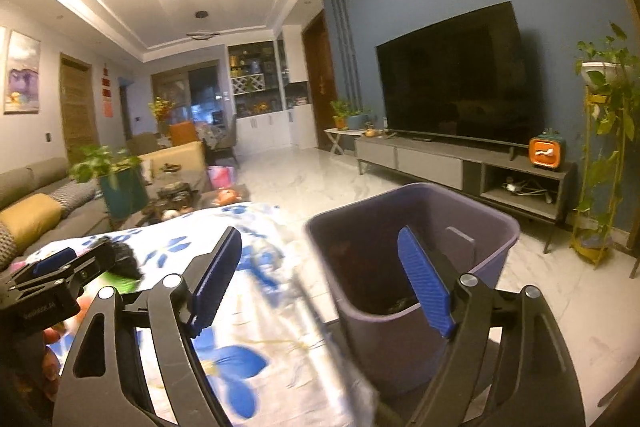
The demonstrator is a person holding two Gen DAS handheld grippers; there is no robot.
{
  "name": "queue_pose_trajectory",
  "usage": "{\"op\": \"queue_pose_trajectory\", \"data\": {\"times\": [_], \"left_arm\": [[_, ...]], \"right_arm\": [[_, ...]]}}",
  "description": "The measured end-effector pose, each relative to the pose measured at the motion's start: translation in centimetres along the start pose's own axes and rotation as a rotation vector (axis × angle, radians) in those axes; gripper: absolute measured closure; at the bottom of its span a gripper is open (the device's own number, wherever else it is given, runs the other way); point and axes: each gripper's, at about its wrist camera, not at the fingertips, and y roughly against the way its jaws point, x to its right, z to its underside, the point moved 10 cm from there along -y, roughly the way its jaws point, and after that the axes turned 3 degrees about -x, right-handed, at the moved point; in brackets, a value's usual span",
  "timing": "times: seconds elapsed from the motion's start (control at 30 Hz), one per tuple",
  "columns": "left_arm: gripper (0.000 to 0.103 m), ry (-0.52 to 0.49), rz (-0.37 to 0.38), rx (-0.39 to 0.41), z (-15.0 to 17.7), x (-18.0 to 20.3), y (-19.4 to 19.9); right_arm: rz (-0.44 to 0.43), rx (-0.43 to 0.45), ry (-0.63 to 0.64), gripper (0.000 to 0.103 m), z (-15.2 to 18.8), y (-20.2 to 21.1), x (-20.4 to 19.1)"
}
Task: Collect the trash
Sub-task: 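Move both open tools back toward the bed, then move the left tool to the white apple-print cup while the right tool approaches the blue mesh net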
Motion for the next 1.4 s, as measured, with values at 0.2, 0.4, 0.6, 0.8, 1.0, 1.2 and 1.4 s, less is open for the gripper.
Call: {"op": "queue_pose_trajectory", "data": {"times": [0.2,0.4,0.6,0.8,1.0,1.2,1.4], "left_arm": [[0.009,0.014,-0.129,0.026,2.0,-6.2,3.4],[0.009,0.061,-0.137,0.024,4.0,-9.8,5.6],[0.009,0.042,-0.075,-0.01,5.3,-9.6,4.7],[0.009,0.056,0.016,-0.093,6.4,-9.5,1.5],[0.01,0.03,0.08,-0.137,6.5,-8.2,-0.6],[0.027,0.036,0.13,-0.202,7.0,-7.8,-2.6],[0.038,0.045,0.164,-0.212,7.3,-7.5,-2.9]], "right_arm": [[-0.075,-0.025,0.008,0.023,2.8,0.9,-4.7],[-0.112,-0.079,0.067,0.023,6.3,0.3,-9.8],[-0.131,-0.111,0.087,0.023,7.6,0.1,-11.9],[-0.121,-0.117,0.095,0.024,8.1,0.1,-12.1],[-0.114,-0.125,0.093,0.023,8.1,-0.6,-11.6],[-0.12,-0.135,0.091,0.023,8.4,-1.2,-11.6],[-0.13,-0.143,0.092,0.024,8.6,-1.5,-11.8]]}}
